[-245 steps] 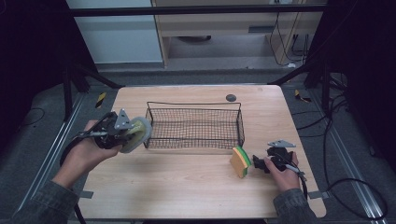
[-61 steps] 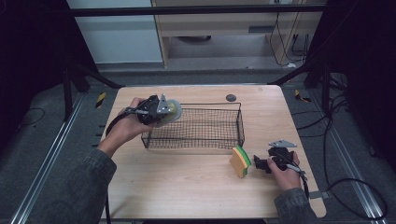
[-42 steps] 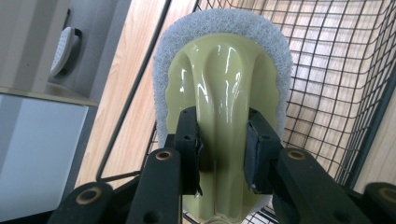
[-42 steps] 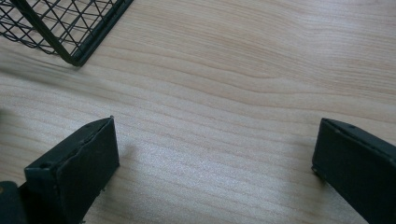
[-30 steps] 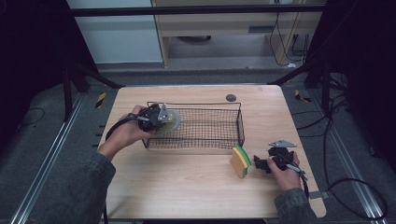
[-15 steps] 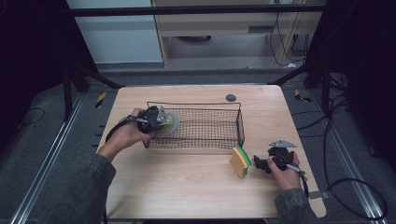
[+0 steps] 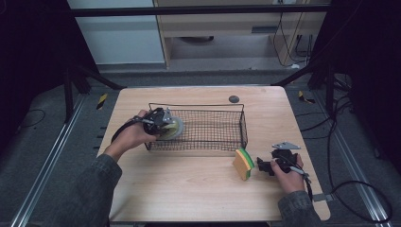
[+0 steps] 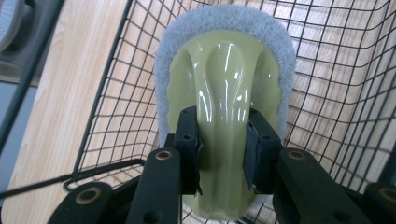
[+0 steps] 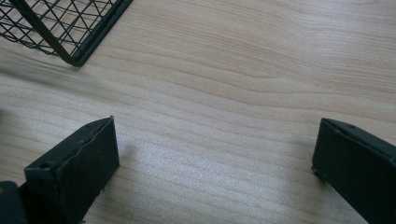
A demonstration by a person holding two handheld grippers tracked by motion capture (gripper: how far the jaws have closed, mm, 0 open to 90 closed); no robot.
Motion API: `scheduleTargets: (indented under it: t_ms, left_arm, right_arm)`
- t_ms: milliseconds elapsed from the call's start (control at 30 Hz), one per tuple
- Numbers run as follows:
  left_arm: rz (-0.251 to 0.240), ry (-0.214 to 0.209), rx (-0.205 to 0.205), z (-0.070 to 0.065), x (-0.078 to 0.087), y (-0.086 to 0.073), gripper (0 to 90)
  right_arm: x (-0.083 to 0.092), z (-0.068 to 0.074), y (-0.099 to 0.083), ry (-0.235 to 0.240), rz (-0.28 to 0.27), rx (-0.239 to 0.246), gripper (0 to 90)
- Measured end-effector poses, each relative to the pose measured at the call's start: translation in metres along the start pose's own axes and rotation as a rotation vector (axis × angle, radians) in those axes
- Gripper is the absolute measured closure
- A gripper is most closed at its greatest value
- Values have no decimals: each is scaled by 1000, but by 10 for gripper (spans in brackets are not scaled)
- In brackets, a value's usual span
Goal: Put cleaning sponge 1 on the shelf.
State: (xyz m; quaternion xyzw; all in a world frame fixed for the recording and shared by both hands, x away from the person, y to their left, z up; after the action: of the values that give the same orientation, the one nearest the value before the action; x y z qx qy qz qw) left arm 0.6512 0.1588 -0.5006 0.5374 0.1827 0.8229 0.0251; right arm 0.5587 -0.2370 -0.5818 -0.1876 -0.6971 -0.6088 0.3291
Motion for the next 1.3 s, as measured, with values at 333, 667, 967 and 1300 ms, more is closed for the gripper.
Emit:
scheduleTargets:
  t_ms: [333, 667, 967, 1300]
  left_arm:
    - [33, -28, -7, -5, -12, 3, 693]
    - [24, -39, 6, -6, -11, 2, 697]
    - [-24, -32, 41, -5, -1, 3, 662]
    - [-121, 4, 109, 1, 16, 13, 580]
  right_arm:
    - [0, 0, 0, 0, 0, -1, 7]
    - [0, 0, 0, -1, 0, -1, 7]
    - [0, 0, 0, -1, 1, -2, 7]
    - [0, 0, 0, -2, 1, -3, 7]
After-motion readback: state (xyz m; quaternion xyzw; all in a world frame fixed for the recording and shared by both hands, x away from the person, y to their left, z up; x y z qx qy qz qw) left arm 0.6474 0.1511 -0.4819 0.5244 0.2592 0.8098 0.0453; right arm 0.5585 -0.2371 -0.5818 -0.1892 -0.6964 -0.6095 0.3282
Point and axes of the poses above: each handheld gripper's, and its own axes: x roughly backward along the jaws, y roughly out of its top, z roughly to its left, the point moved 10 cm from there along -x, roughly forward along the jaws, and after that the axes turned 3 degrees about -y, right-handed, at the moved point
